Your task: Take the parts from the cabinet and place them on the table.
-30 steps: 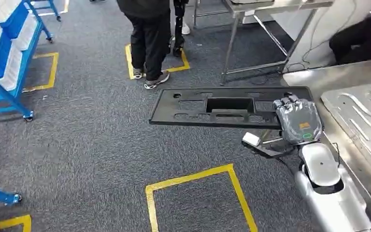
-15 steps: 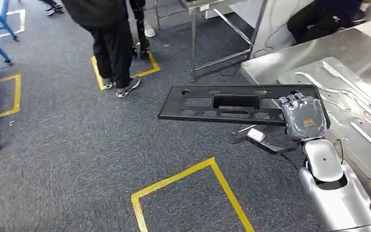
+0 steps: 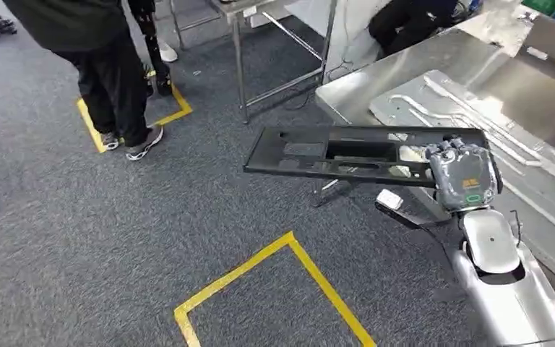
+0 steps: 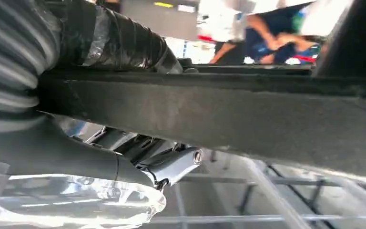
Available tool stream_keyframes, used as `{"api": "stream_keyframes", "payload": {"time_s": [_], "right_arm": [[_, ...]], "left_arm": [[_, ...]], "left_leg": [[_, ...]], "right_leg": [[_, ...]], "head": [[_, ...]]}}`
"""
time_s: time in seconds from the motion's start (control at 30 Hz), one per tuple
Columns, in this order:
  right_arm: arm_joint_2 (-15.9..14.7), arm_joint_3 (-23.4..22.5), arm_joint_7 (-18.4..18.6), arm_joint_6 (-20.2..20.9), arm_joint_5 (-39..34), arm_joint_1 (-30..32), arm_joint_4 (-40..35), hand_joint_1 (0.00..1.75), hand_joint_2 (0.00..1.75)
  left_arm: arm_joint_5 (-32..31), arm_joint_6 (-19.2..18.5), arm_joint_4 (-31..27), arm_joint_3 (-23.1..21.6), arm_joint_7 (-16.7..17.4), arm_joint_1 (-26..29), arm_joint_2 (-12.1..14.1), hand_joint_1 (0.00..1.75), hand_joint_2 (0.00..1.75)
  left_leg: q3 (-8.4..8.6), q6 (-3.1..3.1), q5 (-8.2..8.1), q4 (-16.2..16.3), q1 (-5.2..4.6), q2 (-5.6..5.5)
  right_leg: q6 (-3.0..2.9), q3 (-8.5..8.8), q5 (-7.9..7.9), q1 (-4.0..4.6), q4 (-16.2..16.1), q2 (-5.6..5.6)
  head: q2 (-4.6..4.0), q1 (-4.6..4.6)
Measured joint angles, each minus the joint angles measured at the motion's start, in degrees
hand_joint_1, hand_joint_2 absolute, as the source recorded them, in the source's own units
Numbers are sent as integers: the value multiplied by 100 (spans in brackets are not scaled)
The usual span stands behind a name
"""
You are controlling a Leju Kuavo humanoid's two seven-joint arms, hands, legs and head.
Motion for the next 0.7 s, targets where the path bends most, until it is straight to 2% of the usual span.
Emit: {"api": "stream_keyframes", "payload": {"time_s": [0.03, 0.07, 0.1, 0.13, 0.17, 0.2, 0.23, 0.27, 0.37, 0.4, 0.43, 0.47, 0.5, 0.53, 0.57, 0.6, 0.63, 0.67, 0.7], "right_arm": [[-2, -18, 4, -2, -11, 15, 0, 175, 175], [-2, -41, 4, -7, -15, 29, 0, 175, 175], [-11, -61, 4, -9, -15, 40, 0, 175, 175], [-26, -87, 4, -9, -15, 45, 0, 175, 175], [-37, -122, 4, -9, -15, 48, 0, 175, 175], [-48, -157, 4, -11, -18, 43, -2, 175, 175], [-50, -197, 4, -15, -22, 39, -2, 175, 175], [-50, -232, 9, -22, -28, 35, -9, 175, 175], [-76, -286, 5, -26, -39, 53, -9, 175, 175], [-92, -301, 4, -29, -39, 62, -24, 175, 175], [-94, -324, 4, -40, -42, 59, -33, 175, 175], [-94, -330, 4, -41, -50, 45, -33, 175, 175], [-94, -332, 4, -44, -63, 43, -33, 175, 175], [-92, -334, 4, -48, -74, 44, -33, 175, 175], [-85, -334, 0, -55, -77, 57, -33, 175, 175], [-87, -334, -4, -57, -76, 68, -33, 175, 175], [-90, -339, -4, -57, -76, 73, -33, 175, 175], [-90, -352, -6, -57, -76, 73, -33, 175, 175], [-90, -367, -9, -59, -79, 72, -33, 175, 175]], "left_arm": [[0, 0, 0, 2, 2, 10, 0, 0, 175], [2, 0, 0, 4, 9, 11, 0, 0, 175], [2, 0, 0, 7, 9, 10, -2, 0, 175], [2, 0, 0, 7, 9, 6, -9, 0, 175], [2, 0, 0, 7, 11, 1, -15, 0, 175], [2, -2, 0, 9, 15, 1, -22, 0, 175], [2, 0, 0, 13, 24, 5, -17, 0, 175], [2, 0, 0, 17, 26, 3, -20, 0, 175], [2, 0, 0, 26, 39, -14, -20, 0, 175], [2, 0, 0, 26, 44, -21, -20, 0, 175], [0, -2, 0, 28, 48, -27, -17, 0, 175], [0, -2, 0, 31, 59, -21, -17, 0, 175], [-2, -6, 0, 33, 63, -16, -20, 0, 175], [-4, -6, 0, 35, 77, -3, -20, 0, 175], [-6, -11, 0, 35, 83, 4, -20, 0, 175], [-6, -11, 0, 35, 92, 13, -20, 0, 175], [-9, -11, 0, 35, 96, 21, -20, 0, 175], [-15, -13, 0, 35, 105, 18, -17, 0, 175], [-15, -24, 0, 35, 116, 14, -17, 0, 175]], "left_leg": [[1, 4, -14, 1, -3, 86], [3, -1, -24, 6, -2, 170], [10, -7, -41, 13, -2, 248], [25, -17, -64, 23, 0, 323], [47, -34, -90, 34, 4, 386], [69, -60, -124, 57, 5, 445], [78, -106, -155, 72, -32, 490], [81, -149, -184, 100, -61, 549], [162, -221, -220, 62, -68, 747], [149, -266, -281, 82, -49, 749], [129, -289, -404, 250, -24, 442], [-41, -290, -626, 625, -8, 206], [-272, -296, -852, 1100, -3, 97], [-511, -303, -1039, 1573, -5, 43], [-678, -302, -1088, 1874, -9, 22], [-734, -288, -1003, 1916, -10, 17], [-665, -262, -771, 1678, -10, 9], [-490, -228, -466, 1223, -11, -35], [-264, -182, -170, 672, -17, -145]], "right_leg": [[25, -214, -146, -25, 413, -25], [50, -328, -151, -49, 615, -37], [75, -302, -36, -69, 534, -55], [90, -141, 192, -88, 203, -83], [96, 117, 448, -95, -282, -160], [94, 390, 670, -93, -784, -337], [64, 495, 577, -16, -1010, -689], [-10, 479, 614, 3, -1038, -580], [-101, 462, 601, 26, -1028, -343], [-163, 509, 624, -40, -1071, -274], [-196, 523, 620, -39, -1078, -222], [-243, 522, 619, -38, -1078, -167], [-262, 522, 619, -33, -1078, -97], [-275, 521, 616, -20, -1076, -13], [-280, 522, 615, -7, -1067, 74], [-283, 526, 613, 3, -1061, 161], [-284, 530, 611, 11, -1053, 252], [-281, 535, 609, 18, -1045, 341], [-276, 537, 606, 20, -1036, 418]], "head": [[0, 0], [0, 0], [0, 0], [0, 0], [0, 0], [0, 0], [0, 0], [0, -9], [0, -9], [0, -13], [0, -9], [0, -15], [0, -13], [0, -15], [0, -15], [0, -15], [0, -15], [0, -15], [0, -15]]}}
